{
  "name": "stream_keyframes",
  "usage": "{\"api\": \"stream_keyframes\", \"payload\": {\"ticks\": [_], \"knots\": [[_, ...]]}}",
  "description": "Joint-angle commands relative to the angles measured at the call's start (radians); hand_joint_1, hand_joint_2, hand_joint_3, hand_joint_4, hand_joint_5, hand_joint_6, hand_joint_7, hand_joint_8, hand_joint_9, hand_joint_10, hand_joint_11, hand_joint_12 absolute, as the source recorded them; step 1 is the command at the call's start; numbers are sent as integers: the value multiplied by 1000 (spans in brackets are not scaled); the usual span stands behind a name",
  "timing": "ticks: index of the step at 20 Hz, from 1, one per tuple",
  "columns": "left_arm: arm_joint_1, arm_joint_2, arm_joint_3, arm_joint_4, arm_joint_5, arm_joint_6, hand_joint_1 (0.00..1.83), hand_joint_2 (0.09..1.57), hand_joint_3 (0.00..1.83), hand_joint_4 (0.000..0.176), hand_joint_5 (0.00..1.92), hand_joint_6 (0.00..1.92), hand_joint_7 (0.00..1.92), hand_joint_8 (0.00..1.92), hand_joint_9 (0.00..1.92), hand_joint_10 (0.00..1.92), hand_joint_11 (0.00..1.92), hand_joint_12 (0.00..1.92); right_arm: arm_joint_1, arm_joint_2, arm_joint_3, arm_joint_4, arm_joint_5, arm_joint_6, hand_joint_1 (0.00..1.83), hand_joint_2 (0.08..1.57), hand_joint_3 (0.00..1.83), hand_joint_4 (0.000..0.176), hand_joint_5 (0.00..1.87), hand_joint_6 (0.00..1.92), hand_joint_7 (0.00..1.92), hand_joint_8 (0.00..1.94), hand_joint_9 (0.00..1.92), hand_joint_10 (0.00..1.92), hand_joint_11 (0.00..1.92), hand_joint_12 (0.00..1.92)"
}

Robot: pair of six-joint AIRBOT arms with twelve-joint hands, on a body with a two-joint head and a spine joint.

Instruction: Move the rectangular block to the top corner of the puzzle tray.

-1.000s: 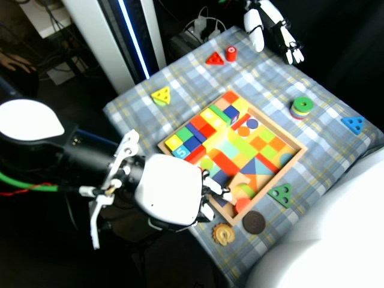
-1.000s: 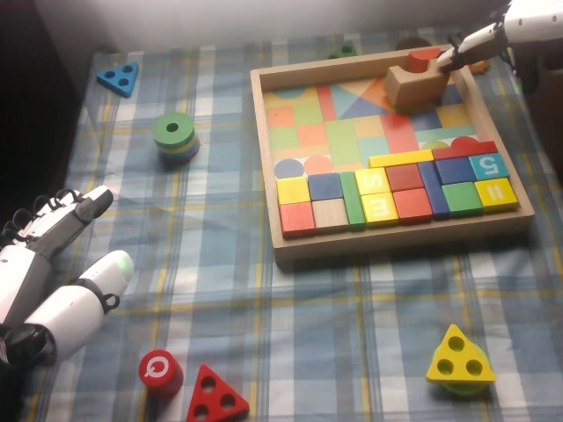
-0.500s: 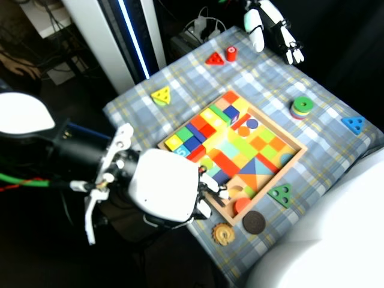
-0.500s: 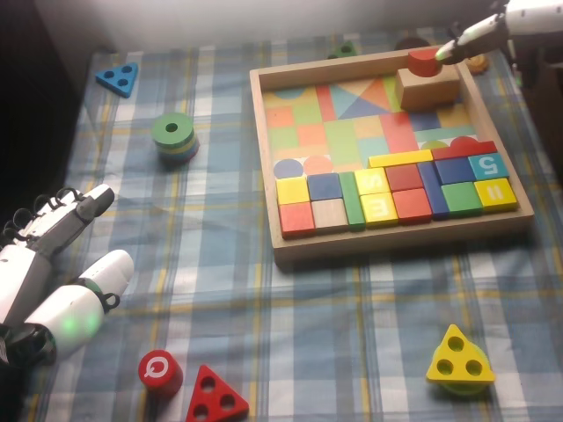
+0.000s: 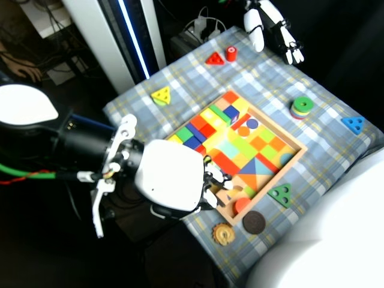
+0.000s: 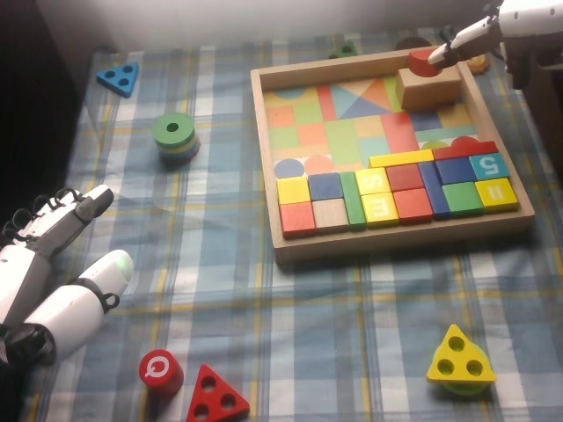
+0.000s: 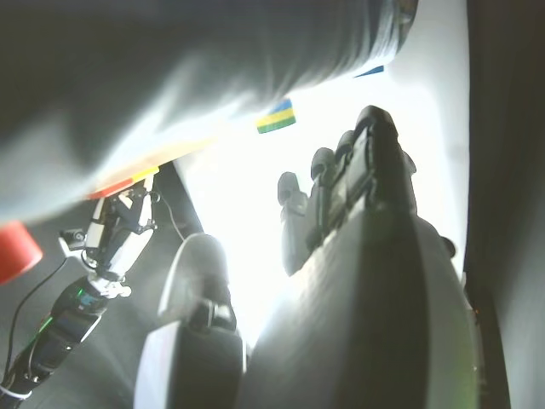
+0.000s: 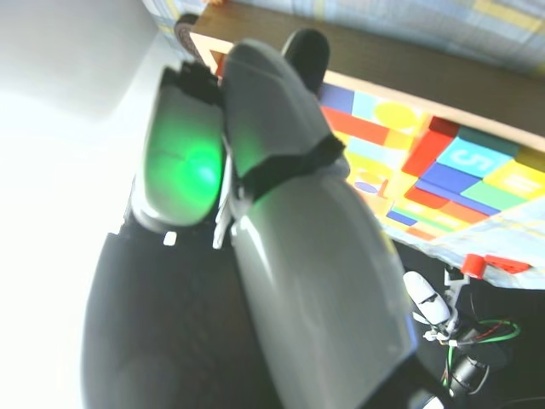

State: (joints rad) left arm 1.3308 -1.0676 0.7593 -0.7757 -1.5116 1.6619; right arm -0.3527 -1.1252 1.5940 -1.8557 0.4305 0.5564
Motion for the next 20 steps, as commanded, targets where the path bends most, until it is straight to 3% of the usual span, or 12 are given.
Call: {"api": "stream_keyframes", "payload": {"ticks": [1,2,3,6,9,11,12,14,17,19,20], "knots": [[-3,7,0,42,-114,-7,392,1378,0,60,319,4,152,3,3,1,0,0,9,3,-1,32,-23,-7,1795,1151,3,0,305,1,1246,1941,1486,1921,1568,1921],[-3,7,0,42,-114,-7,372,1380,0,67,308,1,145,1,0,0,0,0,5,3,-1,32,-20,-6,1801,1156,4,0,291,3,1213,1941,1469,1921,1552,1921],[-3,7,0,42,-114,-7,382,1377,0,53,320,5,158,4,4,1,0,0,4,3,-3,32,-17,-5,1790,1158,4,0,298,5,1172,1941,1424,1921,1506,1921],[-2,6,0,41,-114,-7,352,1381,2,63,307,0,148,0,0,0,0,0,3,14,-21,32,-14,-5,1830,1133,0,0,326,6,1195,1941,1442,1921,1528,1921],[-2,6,1,42,-113,-7,389,1381,0,51,312,1,150,1,0,0,0,0,-9,31,-50,32,-10,-5,1779,1146,2,0,321,1,1212,1941,1455,1921,1545,1921],[-2,6,1,41,-114,-7,372,1381,1,62,317,1,156,1,0,0,0,0,-21,36,-61,32,-9,-4,1751,1155,5,0,321,2,1164,1941,1394,1921,1486,1921],[-2,6,1,41,-113,-7,391,1378,0,44,337,7,172,5,10,4,0,0,-32,36,-62,32,-5,-3,1736,1152,3,0,320,1,1139,1941,1373,1921,1477,1921],[-2,6,1,41,-113,-7,407,1379,0,62,315,0,148,0,0,0,0,0,-51,30,-55,32,-5,-3,1675,1147,0,0,340,5,1216,1941,1403,1921,1484,1921],[-2,6,1,41,-112,-7,432,1373,0,56,337,7,171,7,2,1,0,0,-68,-9,-6,32,-5,2,1634,1155,4,0,361,5,1275,1941,1440,1921,1518,1921],[-2,6,0,41,-112,-7,385,1377,1,75,313,0,150,0,0,0,0,0,-68,-31,32,35,-6,2,1628,1161,6,0,376,1,1329,1941,1492,1921,1567,1921],[-2,6,0,41,-112,-7,385,1377,1,75,313,0,150,0,0,0,0,0,-68,-33,43,40,-7,2,1628,1161,6,0,376,1,1329,1941,1492,1921,1567,1921]]}}
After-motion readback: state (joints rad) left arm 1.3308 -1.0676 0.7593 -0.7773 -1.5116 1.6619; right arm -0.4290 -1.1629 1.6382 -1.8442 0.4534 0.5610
